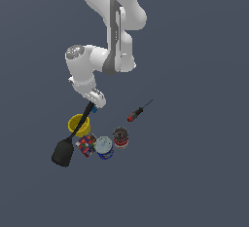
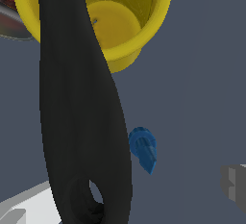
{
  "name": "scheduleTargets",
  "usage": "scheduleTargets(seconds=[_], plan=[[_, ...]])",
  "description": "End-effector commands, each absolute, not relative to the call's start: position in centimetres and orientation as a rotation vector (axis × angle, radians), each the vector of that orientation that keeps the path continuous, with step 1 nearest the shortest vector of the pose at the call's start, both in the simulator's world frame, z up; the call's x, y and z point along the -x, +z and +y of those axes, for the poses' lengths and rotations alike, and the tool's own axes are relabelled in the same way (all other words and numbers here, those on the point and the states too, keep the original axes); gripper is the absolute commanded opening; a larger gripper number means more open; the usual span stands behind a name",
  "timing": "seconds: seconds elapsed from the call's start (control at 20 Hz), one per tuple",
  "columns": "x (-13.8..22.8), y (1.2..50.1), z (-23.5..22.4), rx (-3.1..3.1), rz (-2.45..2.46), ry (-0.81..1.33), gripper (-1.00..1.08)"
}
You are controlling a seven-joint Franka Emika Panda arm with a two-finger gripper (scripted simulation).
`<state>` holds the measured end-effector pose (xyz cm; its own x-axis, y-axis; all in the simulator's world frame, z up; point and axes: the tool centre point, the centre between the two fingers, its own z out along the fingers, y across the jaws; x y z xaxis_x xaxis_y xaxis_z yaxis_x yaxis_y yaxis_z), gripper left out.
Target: Pick up a designated object from a clutter of objects.
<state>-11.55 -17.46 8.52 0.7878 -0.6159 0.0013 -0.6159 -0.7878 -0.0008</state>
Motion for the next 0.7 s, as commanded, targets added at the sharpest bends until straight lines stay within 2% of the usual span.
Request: scheduleTargets(seconds=[0.0, 0.55, 0.6, 0.65], plan=[[11.6, 7.7, -17.5, 2.97, 1.025, -0.001, 1.0], [11.7, 4.7, -17.5, 2.969, 1.028, 0.0, 1.0], [11.7, 4.7, -17.5, 2.969, 1.028, 0.0, -1.0], [11.7, 4.7, -17.5, 2.969, 1.028, 0.0, -1.0]])
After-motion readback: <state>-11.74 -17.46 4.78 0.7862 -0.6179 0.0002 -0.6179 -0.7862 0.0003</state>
